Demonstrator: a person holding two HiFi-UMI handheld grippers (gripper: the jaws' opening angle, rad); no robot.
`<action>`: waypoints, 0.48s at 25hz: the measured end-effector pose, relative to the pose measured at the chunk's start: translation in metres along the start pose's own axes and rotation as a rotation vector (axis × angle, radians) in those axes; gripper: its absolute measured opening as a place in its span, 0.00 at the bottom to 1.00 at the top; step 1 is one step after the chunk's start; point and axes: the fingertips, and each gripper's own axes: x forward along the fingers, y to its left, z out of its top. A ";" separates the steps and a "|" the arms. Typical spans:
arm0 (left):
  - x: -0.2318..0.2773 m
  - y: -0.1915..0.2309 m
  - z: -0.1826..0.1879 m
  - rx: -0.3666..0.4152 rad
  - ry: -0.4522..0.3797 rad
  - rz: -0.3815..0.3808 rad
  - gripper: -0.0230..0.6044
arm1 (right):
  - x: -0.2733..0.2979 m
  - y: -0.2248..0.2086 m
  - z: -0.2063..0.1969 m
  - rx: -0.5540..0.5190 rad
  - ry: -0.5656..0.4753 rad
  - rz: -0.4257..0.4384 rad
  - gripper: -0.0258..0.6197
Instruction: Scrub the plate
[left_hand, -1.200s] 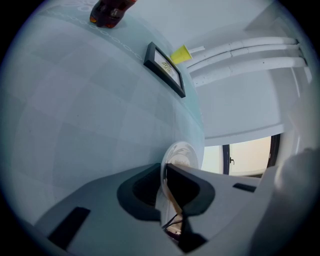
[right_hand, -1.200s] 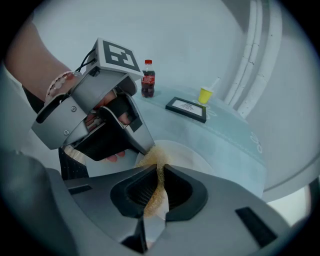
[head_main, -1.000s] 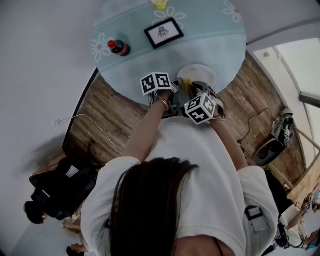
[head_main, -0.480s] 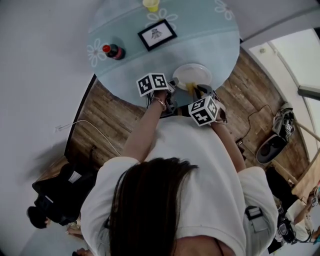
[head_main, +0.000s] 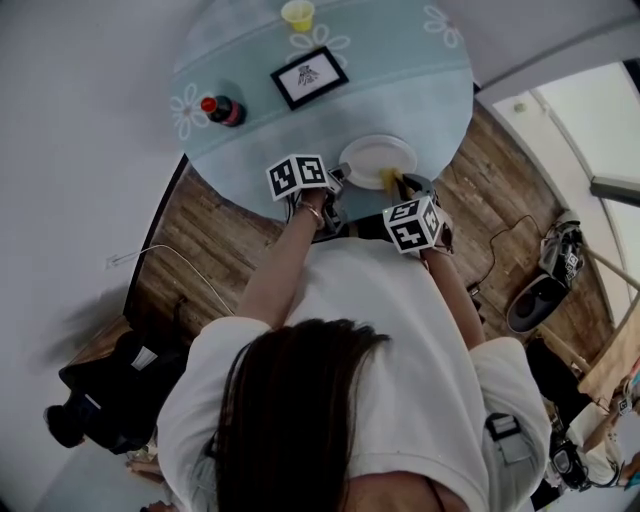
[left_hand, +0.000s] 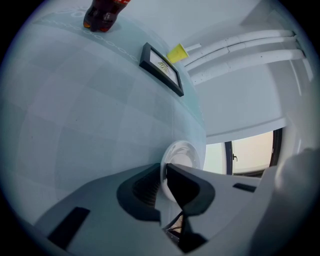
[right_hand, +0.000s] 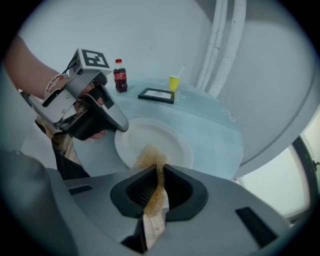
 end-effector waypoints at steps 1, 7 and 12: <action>0.000 0.000 0.000 0.000 -0.002 -0.002 0.11 | 0.000 -0.004 -0.001 0.005 0.002 -0.007 0.13; 0.000 -0.002 -0.001 -0.004 -0.004 -0.007 0.11 | 0.000 -0.029 -0.005 0.030 0.011 -0.047 0.13; 0.000 -0.002 -0.001 -0.001 -0.002 -0.005 0.11 | 0.003 -0.039 -0.002 0.017 0.016 -0.066 0.13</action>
